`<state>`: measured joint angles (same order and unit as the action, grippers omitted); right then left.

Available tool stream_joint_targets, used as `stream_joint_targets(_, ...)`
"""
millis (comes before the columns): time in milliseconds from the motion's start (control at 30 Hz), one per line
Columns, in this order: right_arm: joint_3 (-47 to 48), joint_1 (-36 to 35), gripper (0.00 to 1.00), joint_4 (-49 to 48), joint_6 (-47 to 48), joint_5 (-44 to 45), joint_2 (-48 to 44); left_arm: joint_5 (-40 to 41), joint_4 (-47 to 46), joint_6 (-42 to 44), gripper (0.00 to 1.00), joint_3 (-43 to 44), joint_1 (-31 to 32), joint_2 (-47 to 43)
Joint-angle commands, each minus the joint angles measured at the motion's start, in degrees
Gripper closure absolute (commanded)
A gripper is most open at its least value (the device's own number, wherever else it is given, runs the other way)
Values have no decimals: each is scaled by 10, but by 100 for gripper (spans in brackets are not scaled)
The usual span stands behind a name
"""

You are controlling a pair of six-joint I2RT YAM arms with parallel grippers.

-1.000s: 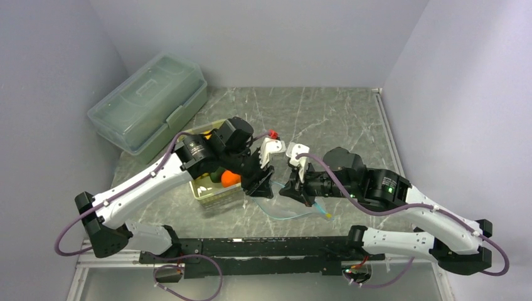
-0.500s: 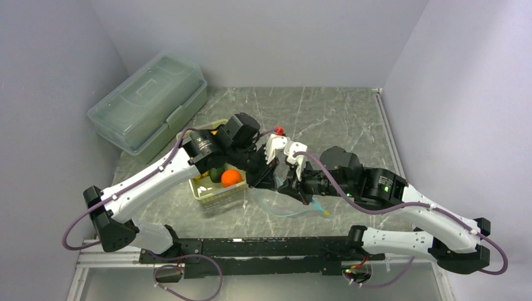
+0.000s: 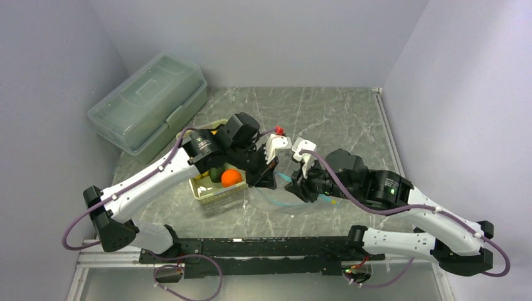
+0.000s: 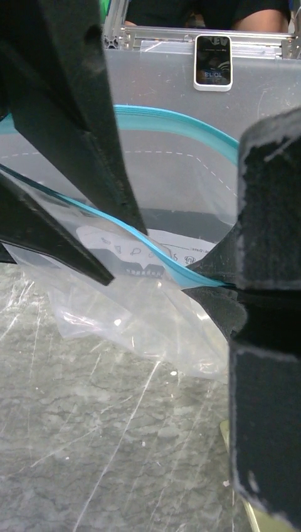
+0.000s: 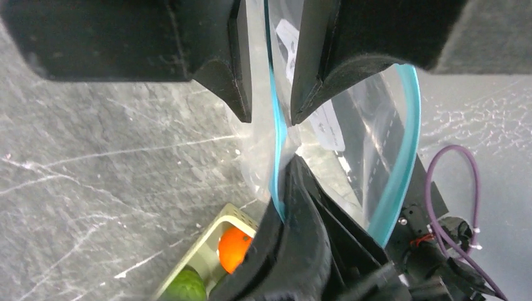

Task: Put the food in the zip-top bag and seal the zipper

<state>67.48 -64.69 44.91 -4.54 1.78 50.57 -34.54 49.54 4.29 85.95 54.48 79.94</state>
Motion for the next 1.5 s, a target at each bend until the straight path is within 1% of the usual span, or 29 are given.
stream_joint_targets(0,1,-1,66,41,-16,26,-20,9,-13,8,100,7,3,-34)
stream_joint_targets(167,-3,0,65,59,-27,0,-37,30,-4,6,100,9,3,-48)
stream_joint_targets(333,1,-1,64,72,-32,3,-44,33,6,7,100,9,3,-49)
stream_joint_targets(367,1,-1,66,73,-32,1,-42,33,7,7,100,8,3,-49)
stream_joint_targets(400,2,-1,74,73,-31,-1,-39,32,8,7,100,8,3,-48)
stream_joint_targets(467,5,-1,95,71,-27,-6,-32,24,8,7,100,8,3,-47)
stream_joint_targets(500,6,-1,100,67,-25,-10,-26,19,7,6,98,10,3,-44)
stream_joint_targets(567,7,-1,100,61,-20,-14,-19,11,7,7,89,14,3,-41)
stream_joint_targets(633,8,-1,100,55,-16,-14,-15,-1,7,11,71,18,3,-37)
stream_joint_targets(700,9,-1,100,49,-16,-14,-15,-16,13,18,57,23,3,-33)
stream_joint_targets(767,11,-1,100,47,-15,-12,-16,-21,19,25,49,31,3,-28)
stream_joint_targets(800,13,-1,100,48,-16,-10,-15,-22,23,29,48,35,3,-26)
stream_joint_targets(933,18,-1,100,46,-15,-10,-15,-34,29,38,43,50,3,-14)
stream_joint_targets(1000,19,-1,100,43,-17,-9,-14,-39,31,39,43,59,3,-2)
stream_joint_targets(1167,20,-1,100,33,-16,-11,-11,-47,38,45,44,78,3,27)
stream_joint_targets(1467,18,-1,100,19,-14,-14,-11,-47,30,50,47,83,4,57)
